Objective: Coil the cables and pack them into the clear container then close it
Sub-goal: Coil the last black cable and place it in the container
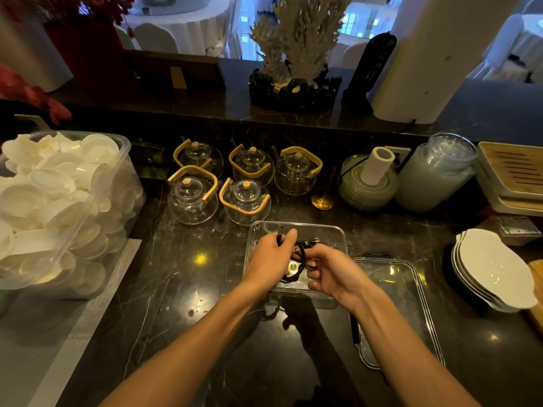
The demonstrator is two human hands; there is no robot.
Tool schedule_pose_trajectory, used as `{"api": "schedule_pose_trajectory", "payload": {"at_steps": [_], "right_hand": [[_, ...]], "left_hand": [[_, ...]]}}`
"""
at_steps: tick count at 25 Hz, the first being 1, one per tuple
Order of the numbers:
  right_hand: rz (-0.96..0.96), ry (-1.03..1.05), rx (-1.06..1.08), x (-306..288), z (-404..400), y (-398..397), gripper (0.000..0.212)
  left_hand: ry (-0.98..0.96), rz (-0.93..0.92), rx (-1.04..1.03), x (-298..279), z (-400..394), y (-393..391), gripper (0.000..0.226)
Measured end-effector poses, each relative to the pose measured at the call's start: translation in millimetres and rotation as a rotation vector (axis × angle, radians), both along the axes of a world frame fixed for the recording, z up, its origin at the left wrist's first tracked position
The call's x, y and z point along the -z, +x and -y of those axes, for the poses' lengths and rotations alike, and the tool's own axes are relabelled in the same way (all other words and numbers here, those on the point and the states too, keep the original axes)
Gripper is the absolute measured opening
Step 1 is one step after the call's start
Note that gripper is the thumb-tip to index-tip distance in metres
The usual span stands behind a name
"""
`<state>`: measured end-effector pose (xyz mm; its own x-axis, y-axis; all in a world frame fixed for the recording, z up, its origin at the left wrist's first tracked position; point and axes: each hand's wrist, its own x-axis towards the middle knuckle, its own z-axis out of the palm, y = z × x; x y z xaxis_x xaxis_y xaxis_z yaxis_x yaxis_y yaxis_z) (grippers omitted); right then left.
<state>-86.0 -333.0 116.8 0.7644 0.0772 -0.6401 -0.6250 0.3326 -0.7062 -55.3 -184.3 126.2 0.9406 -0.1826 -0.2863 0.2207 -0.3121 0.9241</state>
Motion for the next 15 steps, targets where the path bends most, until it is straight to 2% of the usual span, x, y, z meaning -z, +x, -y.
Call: {"api": "schedule_pose_trajectory", "payload": {"at_steps": [3, 6, 10, 12, 13, 15], "right_hand": [[0.048, -0.052, -0.030, 6, 0, -1, 0.010], [0.109, -0.261, -0.119, 12, -5, -6, 0.009], [0.238, -0.406, -0.137, 17, -11, -9, 0.016], [0.270, -0.334, -0.133, 22, -5, -8, 0.020], [0.271, -0.236, -0.114, 24, -2, -7, 0.020], [0.252, 0.010, -0.020, 28, 3, -8, 0.021]], "left_hand": [[0.034, -0.005, 0.001, 4, -1, 0, 0.039], [0.104, -0.039, 0.036, 11, -1, 3, 0.040], [0.440, 0.203, 0.115, 12, 6, 8, 0.041], [0.507, 0.259, 0.144, 13, 7, 13, 0.042], [0.474, 0.239, 0.169, 15, 6, 15, 0.043], [0.262, 0.090, 0.175, 18, 7, 20, 0.045]]}}
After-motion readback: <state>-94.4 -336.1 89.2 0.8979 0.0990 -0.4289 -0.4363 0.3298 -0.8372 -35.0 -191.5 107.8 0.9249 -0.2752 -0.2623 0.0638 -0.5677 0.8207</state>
